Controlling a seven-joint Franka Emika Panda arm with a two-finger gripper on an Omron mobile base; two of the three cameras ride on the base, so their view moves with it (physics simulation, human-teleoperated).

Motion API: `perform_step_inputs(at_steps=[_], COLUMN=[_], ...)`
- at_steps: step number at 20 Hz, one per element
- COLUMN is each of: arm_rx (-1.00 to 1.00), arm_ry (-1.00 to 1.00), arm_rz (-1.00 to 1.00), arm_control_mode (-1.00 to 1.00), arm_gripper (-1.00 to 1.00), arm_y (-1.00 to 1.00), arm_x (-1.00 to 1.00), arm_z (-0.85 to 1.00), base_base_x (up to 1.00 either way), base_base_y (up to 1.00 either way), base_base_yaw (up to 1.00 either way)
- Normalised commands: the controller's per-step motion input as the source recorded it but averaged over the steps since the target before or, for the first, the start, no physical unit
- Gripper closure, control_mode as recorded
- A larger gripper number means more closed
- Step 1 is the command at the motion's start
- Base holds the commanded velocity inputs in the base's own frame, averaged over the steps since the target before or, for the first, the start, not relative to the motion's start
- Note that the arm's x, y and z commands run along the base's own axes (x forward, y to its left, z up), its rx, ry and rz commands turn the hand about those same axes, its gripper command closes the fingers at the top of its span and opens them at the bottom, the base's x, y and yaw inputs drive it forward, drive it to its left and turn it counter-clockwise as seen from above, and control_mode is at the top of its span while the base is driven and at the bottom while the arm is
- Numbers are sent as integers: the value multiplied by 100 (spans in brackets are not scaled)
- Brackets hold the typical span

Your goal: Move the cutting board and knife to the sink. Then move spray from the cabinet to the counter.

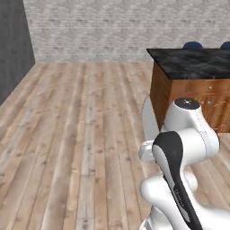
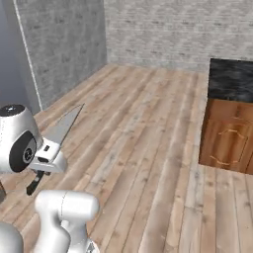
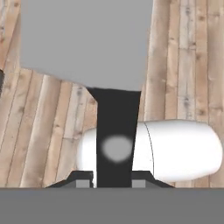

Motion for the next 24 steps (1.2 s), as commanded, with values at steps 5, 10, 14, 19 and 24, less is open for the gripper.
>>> perform_step_inputs(at_steps=[5, 10, 14, 19, 24], arm_rx=[0, 0, 0, 0, 0], arm_ry=[0, 0, 0, 0, 0], arm_rz=[0, 0, 0, 0, 0], arm_control_mode=[100, 100, 100, 100, 100], arm_gripper=[100, 100, 100, 100, 100], arm_y=[0, 0, 0, 0, 0], arm_x=[0, 0, 0, 0, 0], arm_z=[0, 0, 0, 0, 0], base_base_x=[-2, 9, 23, 41, 66], base_base_y=[-87, -60, -31, -2, 4], base_base_yaw=[-53, -58, -72, -76, -71])
